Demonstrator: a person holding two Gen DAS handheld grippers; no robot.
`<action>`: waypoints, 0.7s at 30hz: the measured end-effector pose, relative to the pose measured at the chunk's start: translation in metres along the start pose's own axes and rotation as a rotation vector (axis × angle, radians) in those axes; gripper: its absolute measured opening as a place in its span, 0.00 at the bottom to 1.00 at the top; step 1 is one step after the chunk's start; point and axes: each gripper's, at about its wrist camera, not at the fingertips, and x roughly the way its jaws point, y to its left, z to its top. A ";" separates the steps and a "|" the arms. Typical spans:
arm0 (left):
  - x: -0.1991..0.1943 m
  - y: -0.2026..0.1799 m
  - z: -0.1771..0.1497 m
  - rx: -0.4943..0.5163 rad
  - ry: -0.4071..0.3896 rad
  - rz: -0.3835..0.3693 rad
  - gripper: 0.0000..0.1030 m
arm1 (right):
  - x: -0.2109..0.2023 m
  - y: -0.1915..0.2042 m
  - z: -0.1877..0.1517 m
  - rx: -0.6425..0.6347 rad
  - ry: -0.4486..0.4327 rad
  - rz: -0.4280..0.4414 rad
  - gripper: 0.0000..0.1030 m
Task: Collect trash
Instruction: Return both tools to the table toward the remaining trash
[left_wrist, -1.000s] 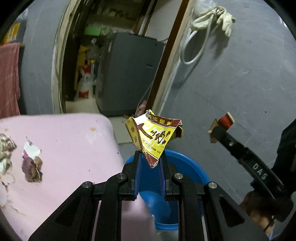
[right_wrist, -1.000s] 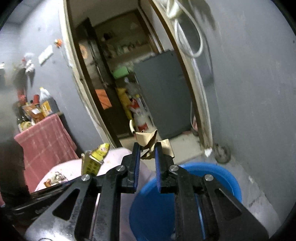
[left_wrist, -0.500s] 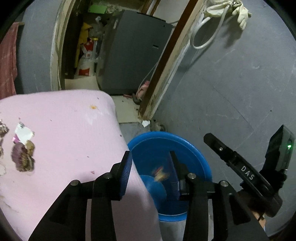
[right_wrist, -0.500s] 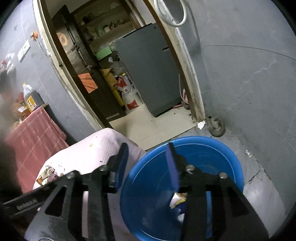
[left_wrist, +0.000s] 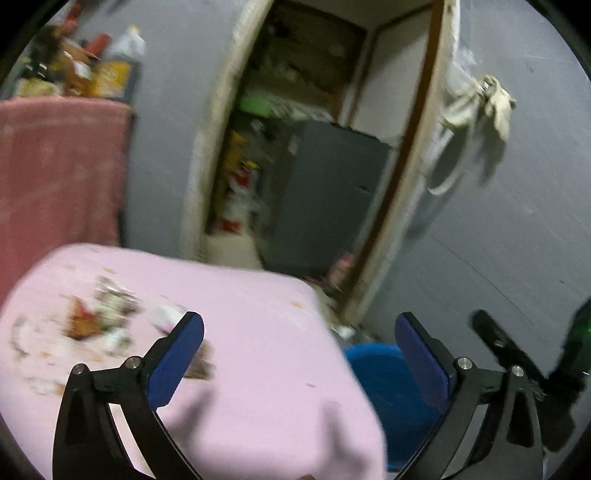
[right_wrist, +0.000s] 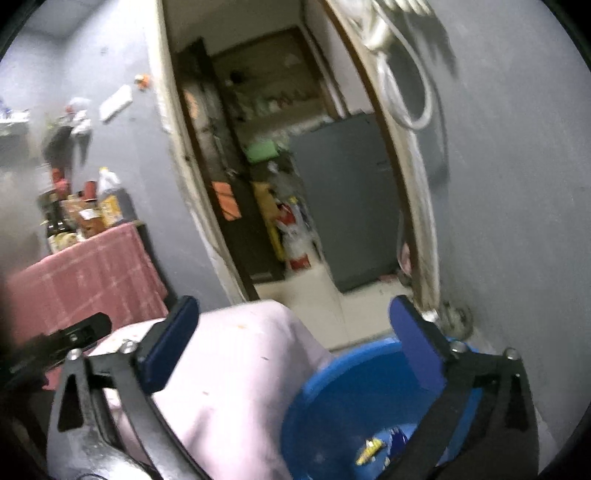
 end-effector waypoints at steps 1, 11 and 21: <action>-0.006 0.004 0.001 0.005 -0.014 0.026 0.98 | -0.004 0.011 0.000 -0.017 -0.025 0.025 1.00; -0.082 0.049 -0.008 0.058 -0.227 0.218 0.98 | -0.021 0.110 -0.020 -0.243 -0.166 0.161 1.00; -0.140 0.086 -0.040 0.102 -0.326 0.361 0.98 | -0.033 0.173 -0.045 -0.381 -0.199 0.251 1.00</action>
